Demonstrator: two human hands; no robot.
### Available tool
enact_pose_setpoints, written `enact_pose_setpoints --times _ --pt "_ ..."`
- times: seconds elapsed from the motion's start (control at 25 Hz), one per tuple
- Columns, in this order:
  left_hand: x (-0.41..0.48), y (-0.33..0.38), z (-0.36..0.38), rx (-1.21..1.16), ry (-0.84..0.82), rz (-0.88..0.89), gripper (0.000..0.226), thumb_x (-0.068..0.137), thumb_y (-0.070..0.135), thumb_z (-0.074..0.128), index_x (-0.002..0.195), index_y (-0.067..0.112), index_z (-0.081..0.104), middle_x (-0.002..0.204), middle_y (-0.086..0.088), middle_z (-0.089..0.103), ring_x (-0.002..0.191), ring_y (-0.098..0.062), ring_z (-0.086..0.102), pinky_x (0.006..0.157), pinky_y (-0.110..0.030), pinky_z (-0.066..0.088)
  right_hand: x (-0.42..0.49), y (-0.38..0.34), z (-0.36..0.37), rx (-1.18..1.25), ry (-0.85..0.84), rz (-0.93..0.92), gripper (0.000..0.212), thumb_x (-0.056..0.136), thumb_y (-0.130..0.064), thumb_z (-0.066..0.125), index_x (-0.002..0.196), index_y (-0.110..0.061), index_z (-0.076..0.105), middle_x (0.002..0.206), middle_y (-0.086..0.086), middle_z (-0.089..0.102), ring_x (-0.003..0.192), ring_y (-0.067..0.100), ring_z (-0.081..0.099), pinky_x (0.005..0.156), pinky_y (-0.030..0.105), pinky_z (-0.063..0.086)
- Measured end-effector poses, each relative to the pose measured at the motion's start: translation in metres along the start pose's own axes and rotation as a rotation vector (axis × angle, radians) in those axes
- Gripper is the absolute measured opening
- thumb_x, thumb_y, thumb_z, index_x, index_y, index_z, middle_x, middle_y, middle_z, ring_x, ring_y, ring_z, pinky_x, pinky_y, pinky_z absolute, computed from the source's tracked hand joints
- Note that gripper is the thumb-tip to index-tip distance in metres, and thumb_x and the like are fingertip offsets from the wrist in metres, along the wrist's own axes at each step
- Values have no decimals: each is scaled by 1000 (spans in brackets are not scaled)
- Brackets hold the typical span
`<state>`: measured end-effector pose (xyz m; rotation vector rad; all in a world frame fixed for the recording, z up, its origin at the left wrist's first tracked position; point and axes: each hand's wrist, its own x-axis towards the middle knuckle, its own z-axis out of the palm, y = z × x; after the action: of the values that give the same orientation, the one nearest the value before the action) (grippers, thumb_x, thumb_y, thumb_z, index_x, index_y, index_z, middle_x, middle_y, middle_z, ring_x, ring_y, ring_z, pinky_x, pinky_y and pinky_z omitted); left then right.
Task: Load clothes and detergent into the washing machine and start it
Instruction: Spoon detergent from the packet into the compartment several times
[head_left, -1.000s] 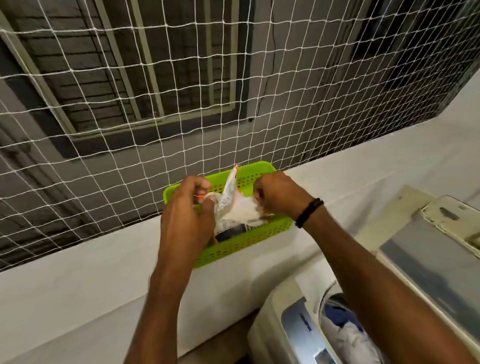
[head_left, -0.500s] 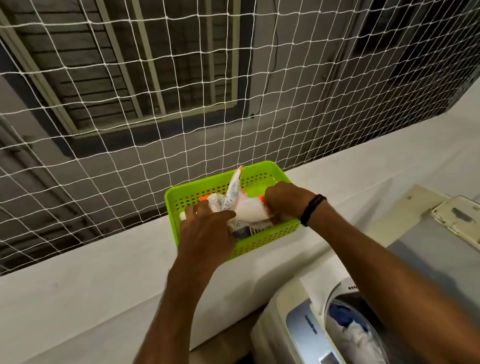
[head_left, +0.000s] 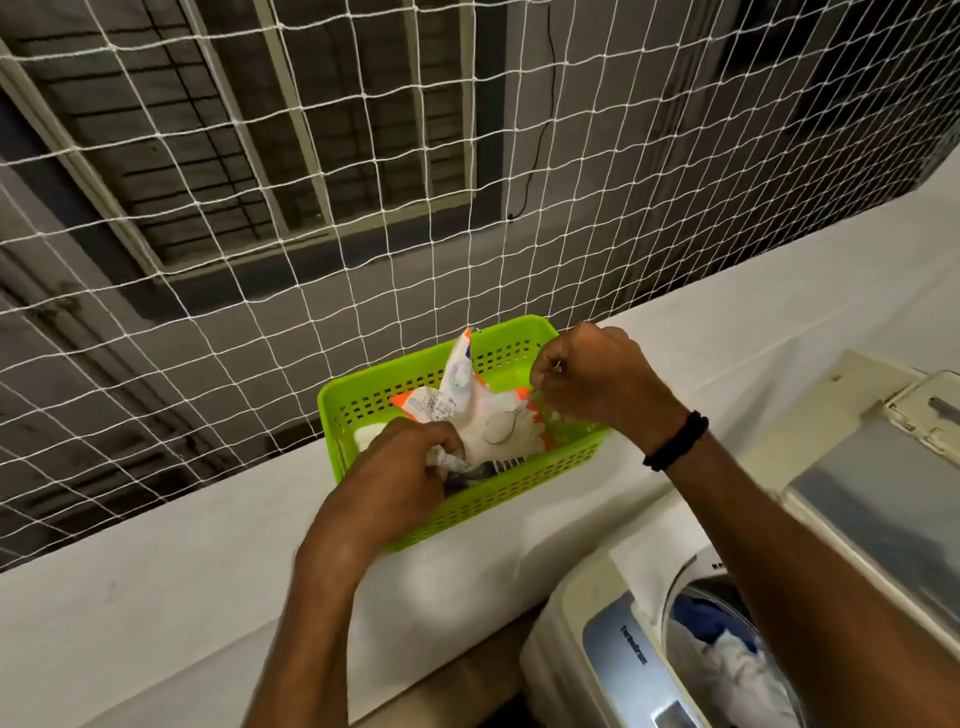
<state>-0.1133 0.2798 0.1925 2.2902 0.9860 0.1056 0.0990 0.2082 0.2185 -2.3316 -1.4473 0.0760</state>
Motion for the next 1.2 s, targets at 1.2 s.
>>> enact_pose_setpoints --times 1.2 --pt "3 -10 -10 -71 99 -24 32 81 9 76 79 40 69 105 10 67 98 -14 65 86 -30 52 -11 12 -1 947 -268 402 22 75 -2 51 63 12 62 59 20 58 55 30 59 64 40 58"
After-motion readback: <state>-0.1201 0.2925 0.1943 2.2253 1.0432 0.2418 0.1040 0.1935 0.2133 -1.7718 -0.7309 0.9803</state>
